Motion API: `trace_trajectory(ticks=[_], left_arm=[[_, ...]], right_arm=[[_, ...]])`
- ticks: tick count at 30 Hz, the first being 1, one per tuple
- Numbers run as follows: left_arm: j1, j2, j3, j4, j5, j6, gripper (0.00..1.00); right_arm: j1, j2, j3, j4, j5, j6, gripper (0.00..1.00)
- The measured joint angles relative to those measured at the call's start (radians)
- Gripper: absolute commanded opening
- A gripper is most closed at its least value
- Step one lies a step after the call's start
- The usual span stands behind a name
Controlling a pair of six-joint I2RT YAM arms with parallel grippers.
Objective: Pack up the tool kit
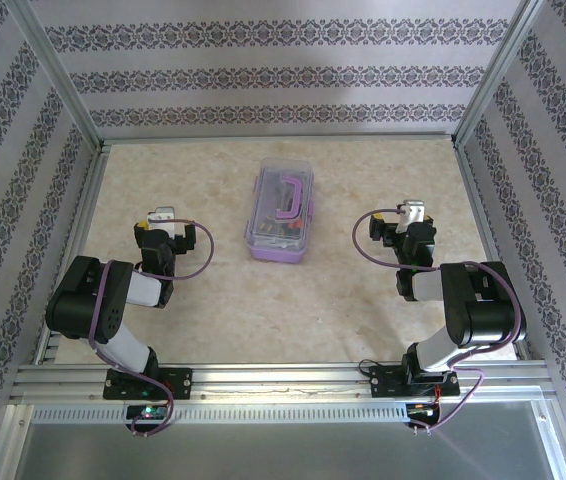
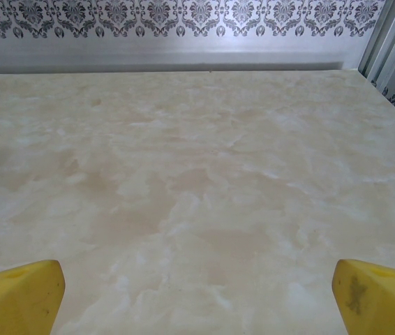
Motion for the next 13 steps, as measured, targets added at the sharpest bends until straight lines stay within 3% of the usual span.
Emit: trace_trajectory(ticks=[13], left_arm=[[0.013, 0.0, 0.0, -0.023, 0.008, -0.005, 0.99]], right_arm=[[0.0, 0.0, 0.0, 0.0, 0.0, 0.0, 0.98]])
